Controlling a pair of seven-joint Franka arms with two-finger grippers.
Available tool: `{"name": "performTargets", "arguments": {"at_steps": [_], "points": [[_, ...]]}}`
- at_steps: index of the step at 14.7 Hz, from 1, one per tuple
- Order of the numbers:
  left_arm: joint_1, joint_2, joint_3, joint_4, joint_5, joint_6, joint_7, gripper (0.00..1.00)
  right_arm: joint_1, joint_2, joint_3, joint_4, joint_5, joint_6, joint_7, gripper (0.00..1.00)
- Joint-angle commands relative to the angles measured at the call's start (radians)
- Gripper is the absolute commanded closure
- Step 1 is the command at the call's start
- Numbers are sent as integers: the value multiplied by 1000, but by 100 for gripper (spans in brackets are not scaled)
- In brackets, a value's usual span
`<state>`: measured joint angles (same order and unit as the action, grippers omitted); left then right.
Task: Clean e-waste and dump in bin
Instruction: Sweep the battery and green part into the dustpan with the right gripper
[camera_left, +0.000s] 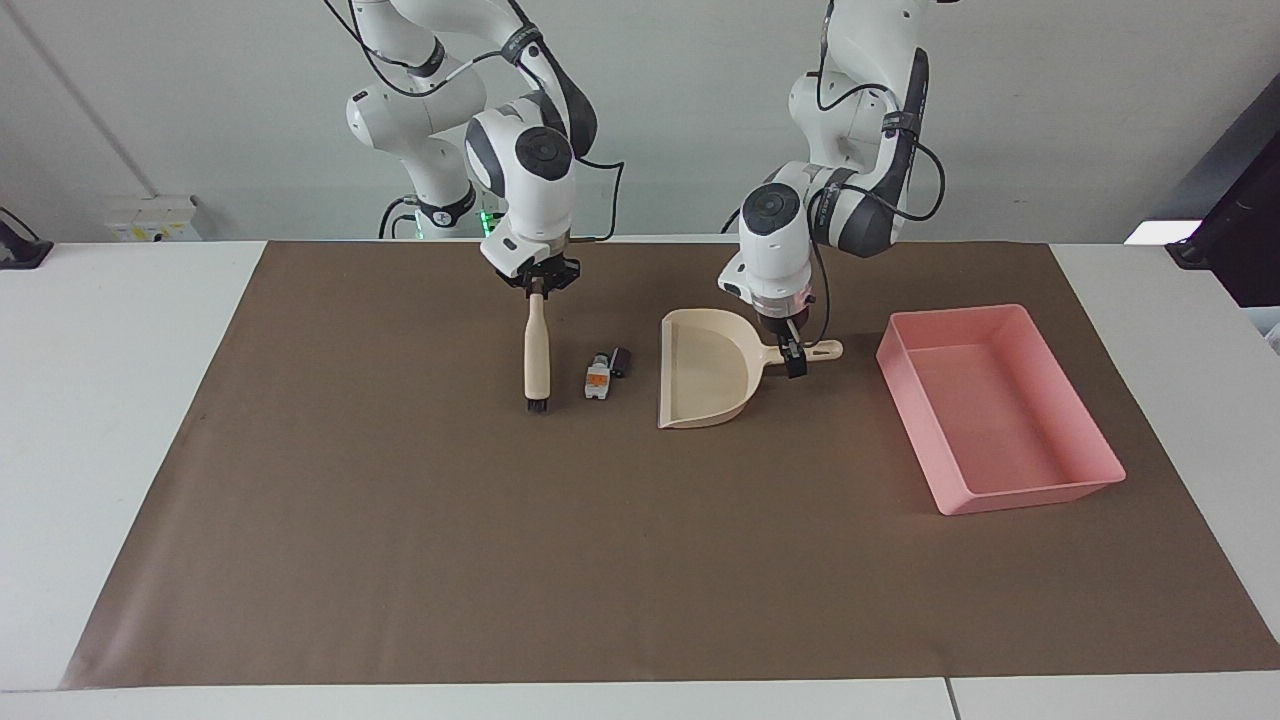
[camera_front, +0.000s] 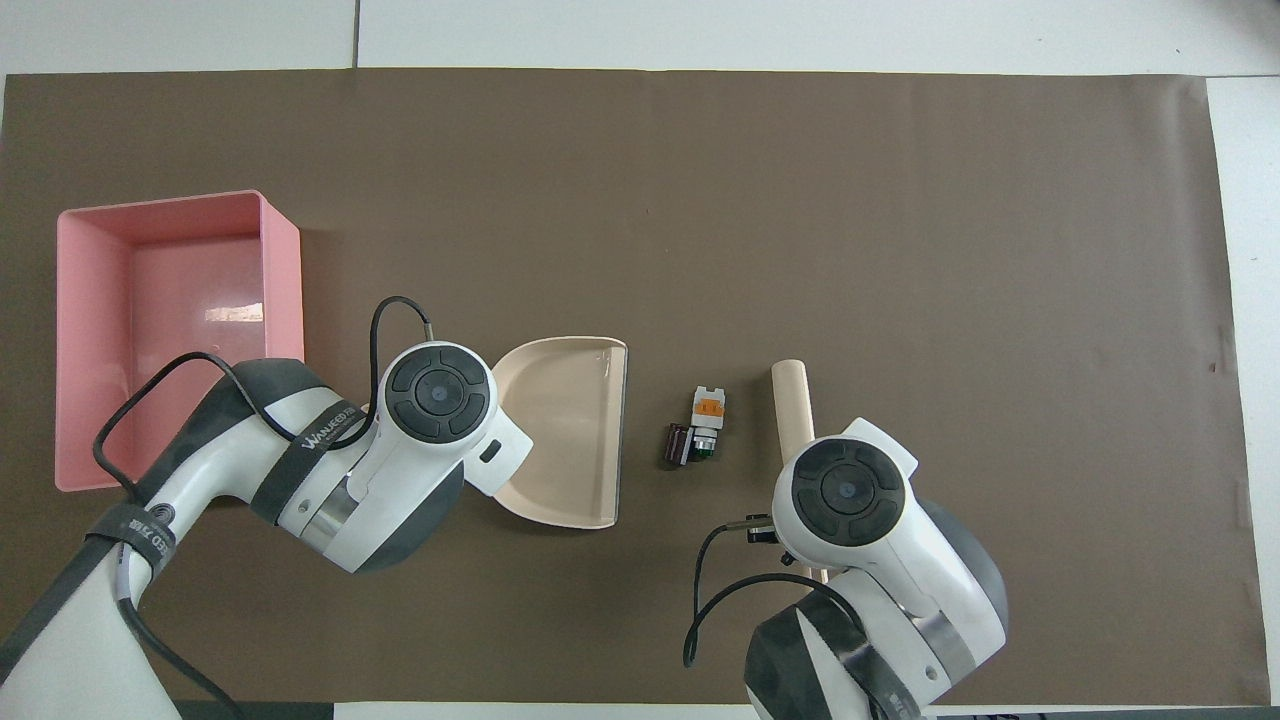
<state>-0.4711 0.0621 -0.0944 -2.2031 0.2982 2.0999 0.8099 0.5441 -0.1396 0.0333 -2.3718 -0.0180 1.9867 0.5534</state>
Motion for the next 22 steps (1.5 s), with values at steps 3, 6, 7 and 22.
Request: {"name": "performTargets", "arguments": {"at_steps": [3,6,7,22], "points": [[-24,-5,13,-9,48,20,-43,77,27,-5,-3,-9,3,38,6,100],[-41,-8,13,-3,59,0,-46,100,30,-3,-3,-7,3,38,6,100],[-41,-13,13,2,59,-20,-46,100,42,-3,-3,-7,4,40,6,100],[-96,-2,13,30,58,-161,17,100,183,98,0,48,166,61,-108,100]]}}
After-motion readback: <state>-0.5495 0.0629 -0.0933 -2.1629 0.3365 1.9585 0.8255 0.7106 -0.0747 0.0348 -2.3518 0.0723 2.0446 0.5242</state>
